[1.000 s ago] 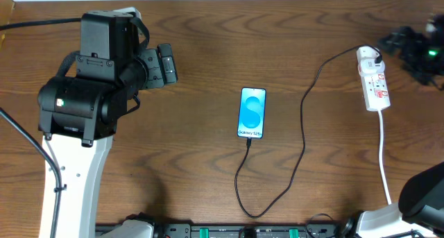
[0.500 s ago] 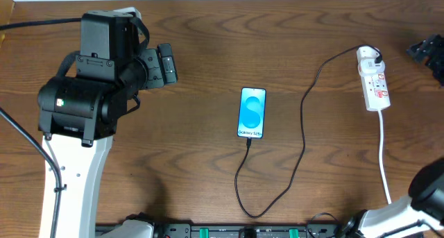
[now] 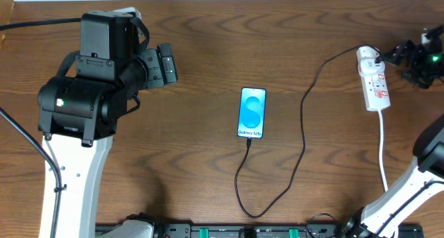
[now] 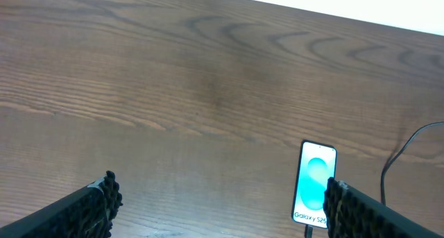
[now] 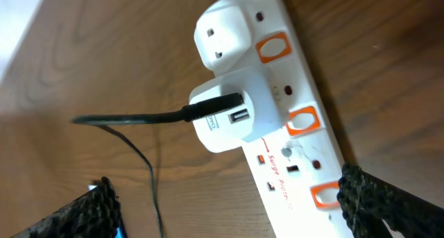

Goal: Plug charger to phone and switch on socket
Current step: 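Press the power strip switch down with the right gripper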

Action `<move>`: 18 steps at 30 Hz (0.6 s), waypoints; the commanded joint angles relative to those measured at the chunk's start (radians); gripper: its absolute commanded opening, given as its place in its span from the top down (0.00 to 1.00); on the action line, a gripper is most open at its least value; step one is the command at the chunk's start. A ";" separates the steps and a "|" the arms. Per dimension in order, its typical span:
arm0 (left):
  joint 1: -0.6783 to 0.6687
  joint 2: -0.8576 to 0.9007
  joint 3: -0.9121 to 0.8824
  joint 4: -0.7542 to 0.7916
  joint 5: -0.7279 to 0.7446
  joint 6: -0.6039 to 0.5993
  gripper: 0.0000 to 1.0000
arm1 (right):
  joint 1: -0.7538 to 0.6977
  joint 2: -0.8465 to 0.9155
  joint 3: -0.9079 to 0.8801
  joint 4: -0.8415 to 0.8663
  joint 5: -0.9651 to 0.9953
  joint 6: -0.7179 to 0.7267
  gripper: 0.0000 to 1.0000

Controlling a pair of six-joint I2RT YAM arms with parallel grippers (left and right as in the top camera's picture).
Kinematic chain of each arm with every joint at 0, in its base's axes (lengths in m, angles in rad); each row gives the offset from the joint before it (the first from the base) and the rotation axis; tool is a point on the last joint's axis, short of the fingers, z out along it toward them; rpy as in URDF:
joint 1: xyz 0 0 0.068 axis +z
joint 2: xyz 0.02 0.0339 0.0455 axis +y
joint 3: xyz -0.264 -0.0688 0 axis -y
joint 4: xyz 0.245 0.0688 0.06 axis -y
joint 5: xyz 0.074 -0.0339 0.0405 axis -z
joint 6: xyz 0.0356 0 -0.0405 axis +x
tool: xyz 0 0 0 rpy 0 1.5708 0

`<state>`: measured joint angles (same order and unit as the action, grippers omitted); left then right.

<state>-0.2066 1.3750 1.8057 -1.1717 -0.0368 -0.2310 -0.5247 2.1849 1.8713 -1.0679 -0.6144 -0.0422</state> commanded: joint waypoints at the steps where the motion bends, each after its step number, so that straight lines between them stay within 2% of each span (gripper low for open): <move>1: -0.002 0.003 -0.001 -0.005 -0.016 0.010 0.05 | 0.025 0.030 0.029 -0.005 0.039 -0.055 0.01; 18: -0.002 0.003 -0.001 -0.005 -0.016 0.010 0.05 | 0.109 0.171 0.029 0.064 0.081 -0.087 0.03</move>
<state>-0.2066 1.3750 1.8057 -1.1721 -0.0364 -0.2306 -0.4339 2.3108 1.8950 -0.9962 -0.5201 -0.1196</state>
